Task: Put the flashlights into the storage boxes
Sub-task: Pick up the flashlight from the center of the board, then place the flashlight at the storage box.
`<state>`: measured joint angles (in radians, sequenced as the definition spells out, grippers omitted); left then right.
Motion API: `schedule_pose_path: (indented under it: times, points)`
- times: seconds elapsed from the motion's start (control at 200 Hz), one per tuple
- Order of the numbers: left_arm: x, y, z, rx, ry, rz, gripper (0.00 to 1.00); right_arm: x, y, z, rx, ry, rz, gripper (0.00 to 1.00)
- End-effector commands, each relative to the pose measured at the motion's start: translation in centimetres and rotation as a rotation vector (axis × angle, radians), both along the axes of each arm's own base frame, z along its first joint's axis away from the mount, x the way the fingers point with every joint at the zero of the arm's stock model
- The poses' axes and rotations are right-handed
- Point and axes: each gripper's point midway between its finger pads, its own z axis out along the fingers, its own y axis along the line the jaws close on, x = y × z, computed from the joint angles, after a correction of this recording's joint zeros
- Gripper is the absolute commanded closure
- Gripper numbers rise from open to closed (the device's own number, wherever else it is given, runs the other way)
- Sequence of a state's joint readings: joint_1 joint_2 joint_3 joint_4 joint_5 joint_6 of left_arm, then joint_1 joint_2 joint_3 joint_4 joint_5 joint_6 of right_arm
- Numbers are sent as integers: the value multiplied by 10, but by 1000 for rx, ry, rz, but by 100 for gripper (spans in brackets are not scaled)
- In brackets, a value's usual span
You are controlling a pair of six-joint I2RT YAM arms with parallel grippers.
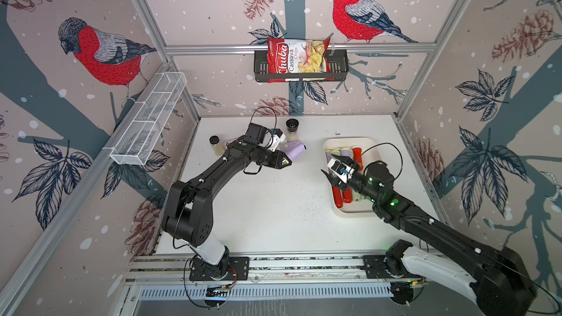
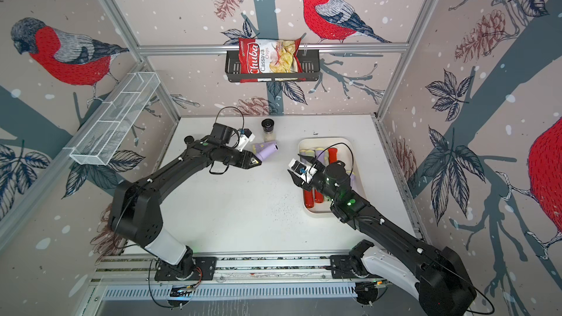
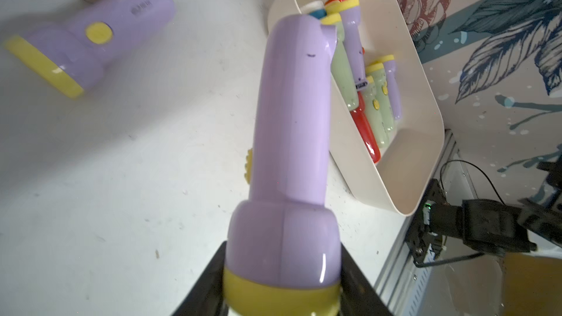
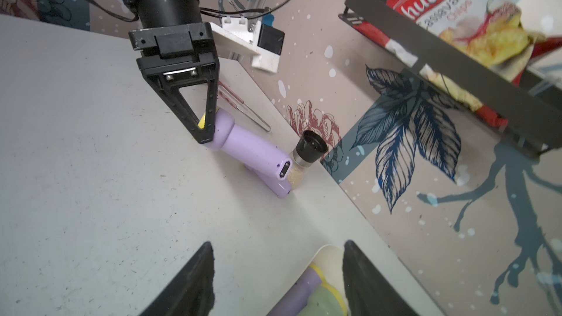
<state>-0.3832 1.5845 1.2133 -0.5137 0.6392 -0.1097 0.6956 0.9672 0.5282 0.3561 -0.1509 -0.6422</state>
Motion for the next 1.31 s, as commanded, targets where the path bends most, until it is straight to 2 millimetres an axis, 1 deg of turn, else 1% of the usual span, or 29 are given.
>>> schedule_pose_path:
  times: [0.0,0.09,0.195,0.305,0.41,0.53,0.59,0.6,0.62,0.87,0.976,1.216,1.301]
  points:
    - [-29,-2,1,-39,80,-25,73,-2,5,2,-130,-159,0,30]
    - [-46,-2,-4,-22,95,-47,73,-7,19,-10,-245,-209,29,28]
    - [-58,-1,-8,-18,107,-62,73,-10,34,-20,-325,-227,65,27]
    - [-67,0,-9,-17,107,-80,72,-10,47,-27,-385,-224,107,26]
    - [-71,1,-8,-12,100,-88,72,-11,58,-36,-447,-203,152,26]
    - [-74,1,-6,-17,99,-95,72,-17,70,-45,-490,-161,227,26]
    - [-75,1,-6,-19,97,-100,72,-20,74,-44,-493,-151,252,26]
    - [-75,1,-6,-19,99,-100,72,-18,76,-50,-505,-139,257,26]
    - [-75,1,-5,-20,97,-102,72,-18,78,-53,-511,-130,263,26]
    - [-80,0,-1,-35,86,-125,72,-9,88,-72,-588,-68,286,26]
    - [-81,0,-1,-42,86,-132,72,-2,92,-77,-605,-52,280,26]
    - [-86,-1,1,-56,88,-150,71,13,94,-86,-648,-41,235,33]
    - [-88,-2,2,-66,90,-157,71,17,93,-86,-658,-43,217,35]
